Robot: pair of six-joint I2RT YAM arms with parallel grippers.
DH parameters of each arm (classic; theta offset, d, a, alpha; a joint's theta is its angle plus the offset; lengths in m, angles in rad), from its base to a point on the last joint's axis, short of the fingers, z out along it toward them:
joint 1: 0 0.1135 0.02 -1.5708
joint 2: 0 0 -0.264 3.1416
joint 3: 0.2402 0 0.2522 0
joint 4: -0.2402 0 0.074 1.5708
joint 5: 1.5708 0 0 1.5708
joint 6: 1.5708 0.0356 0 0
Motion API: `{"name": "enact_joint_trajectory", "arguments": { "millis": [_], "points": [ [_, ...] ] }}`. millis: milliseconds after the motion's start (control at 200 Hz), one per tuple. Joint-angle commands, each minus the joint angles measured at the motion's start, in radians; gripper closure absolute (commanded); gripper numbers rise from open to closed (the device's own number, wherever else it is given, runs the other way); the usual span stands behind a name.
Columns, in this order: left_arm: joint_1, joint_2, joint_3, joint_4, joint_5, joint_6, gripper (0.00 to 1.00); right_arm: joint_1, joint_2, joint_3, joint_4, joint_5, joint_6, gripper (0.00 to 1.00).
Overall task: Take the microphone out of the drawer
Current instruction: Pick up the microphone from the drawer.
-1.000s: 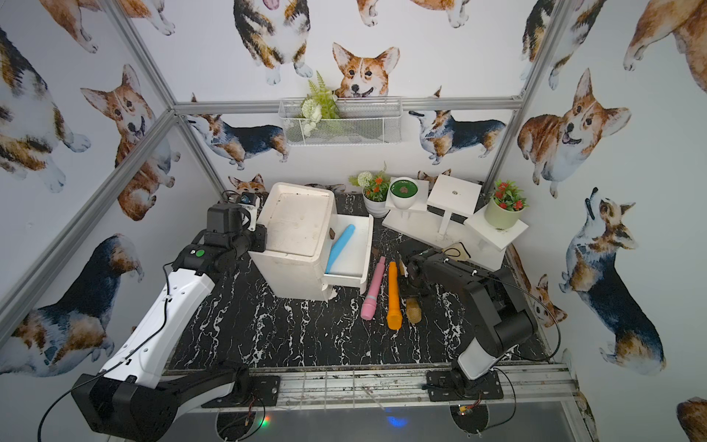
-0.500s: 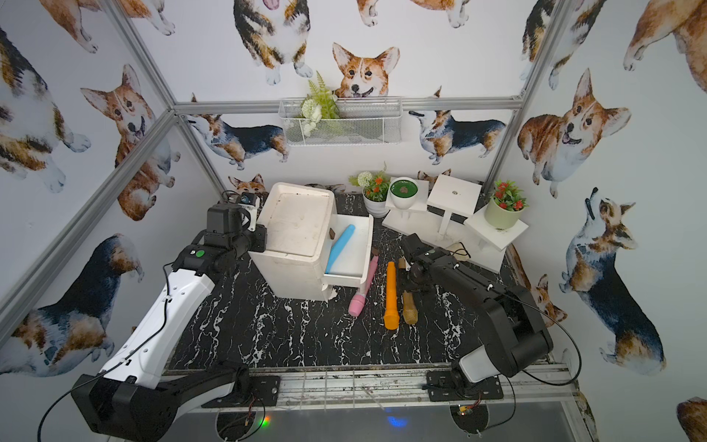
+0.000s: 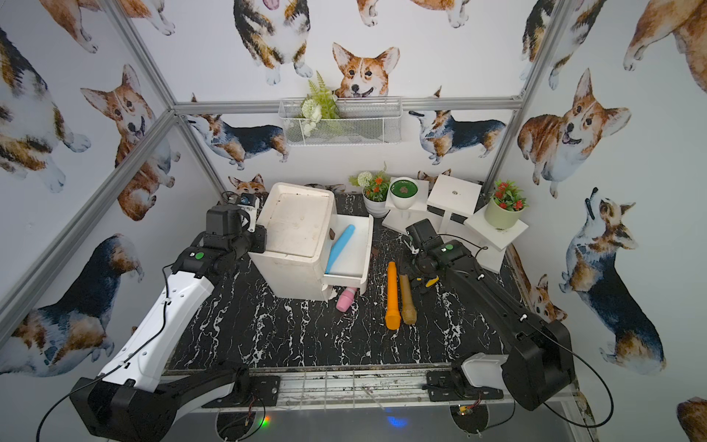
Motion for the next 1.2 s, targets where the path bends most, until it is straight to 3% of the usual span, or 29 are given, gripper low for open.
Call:
{"name": "enact_joint_trajectory", "arguments": {
  "millis": [0,170,420,721,1031,1196],
  "points": [
    [-0.006,0.001,-0.012,-0.129,0.014,0.056,1.00,0.005,-0.032,0.027,0.022,-0.048,0.121,0.41],
    [-0.007,-0.002,-0.019,-0.122,0.015,0.055,1.00,0.064,-0.030,0.069,0.081,-0.018,0.233,0.42],
    [-0.007,-0.001,-0.018,-0.122,0.011,0.057,1.00,0.197,0.129,0.185,0.265,-0.001,0.371,0.44],
    [-0.010,-0.007,-0.019,-0.123,0.017,0.056,1.00,0.219,0.370,0.340,0.387,-0.046,0.490,0.44],
    [-0.009,-0.007,-0.015,-0.126,0.021,0.054,1.00,0.255,0.537,0.434,0.397,0.056,0.591,0.46],
    [-0.010,-0.004,-0.014,-0.124,0.029,0.049,1.00,0.256,0.614,0.465,0.409,0.047,0.646,0.46]
  ]
}}
